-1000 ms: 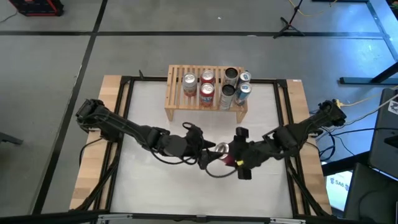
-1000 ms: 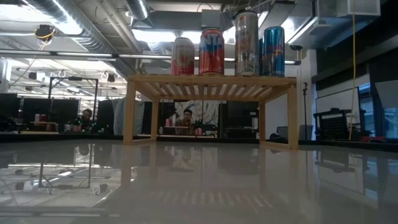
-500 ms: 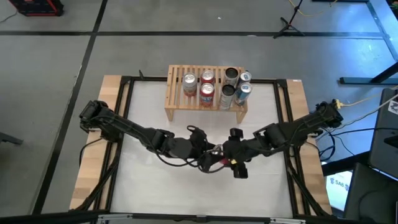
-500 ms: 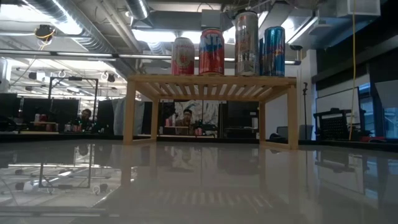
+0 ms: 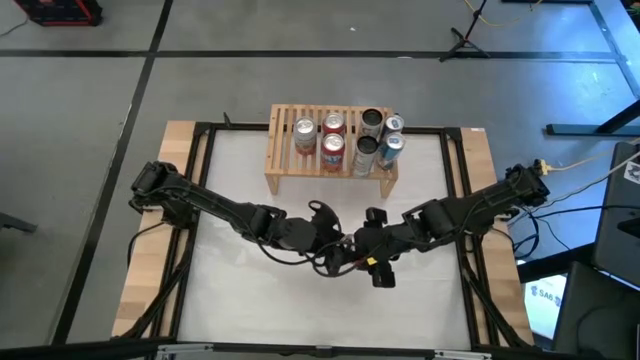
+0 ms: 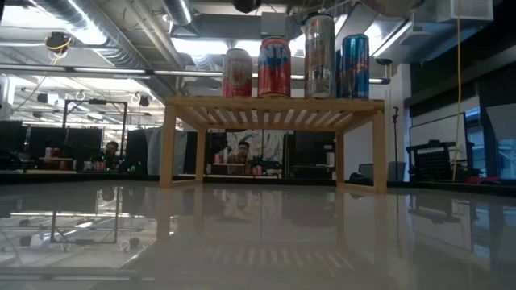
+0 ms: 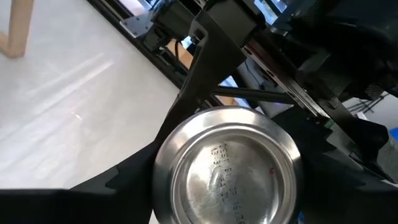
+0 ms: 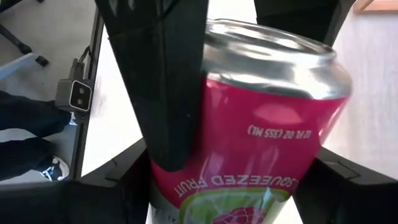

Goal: Place canned beverage on shelf
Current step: Put the pink soda can on the shelf aligned with the other pink soda can

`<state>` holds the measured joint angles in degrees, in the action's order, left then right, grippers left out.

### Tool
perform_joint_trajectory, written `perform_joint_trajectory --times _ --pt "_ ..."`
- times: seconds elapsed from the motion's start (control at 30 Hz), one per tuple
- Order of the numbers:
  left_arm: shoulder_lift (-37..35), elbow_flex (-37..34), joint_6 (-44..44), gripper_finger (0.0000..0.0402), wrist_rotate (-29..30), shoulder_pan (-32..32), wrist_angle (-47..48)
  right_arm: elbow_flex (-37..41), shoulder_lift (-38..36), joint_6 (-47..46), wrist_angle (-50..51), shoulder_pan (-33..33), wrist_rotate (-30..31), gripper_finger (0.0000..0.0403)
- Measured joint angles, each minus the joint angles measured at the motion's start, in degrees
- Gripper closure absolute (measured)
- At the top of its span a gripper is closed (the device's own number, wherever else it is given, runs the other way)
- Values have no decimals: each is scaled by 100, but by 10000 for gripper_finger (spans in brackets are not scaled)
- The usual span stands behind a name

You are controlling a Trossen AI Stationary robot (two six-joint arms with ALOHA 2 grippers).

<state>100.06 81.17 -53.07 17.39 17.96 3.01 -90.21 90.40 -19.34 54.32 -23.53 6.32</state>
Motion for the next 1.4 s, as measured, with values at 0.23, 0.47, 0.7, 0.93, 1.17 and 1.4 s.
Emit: perform_joint_trajectory --times 0.23,0.47,0.7,0.93,1.17,1.4 --pt "-139 -5 237 122 27 19 127 -53 -55 67 181 -2 -271 42" --pt "-873 -28 615 122 140 240 723 -285 -836 -311 758 -312 -364 60" --pt "-1695 -20 1598 122 936 577 753 -299 -1868 -830 638 -863 1216 100" --pt "-2097 -11 2247 122 1254 749 640 479 -2426 -836 -683 -1234 2308 105" --pt "-2053 -11 2769 122 326 473 94 2221 -2527 -591 -3756 -1164 2493 105" --pt "-2294 -13 2833 122 148 401 -150 2875 -2316 -1087 -5330 -1132 2080 105"
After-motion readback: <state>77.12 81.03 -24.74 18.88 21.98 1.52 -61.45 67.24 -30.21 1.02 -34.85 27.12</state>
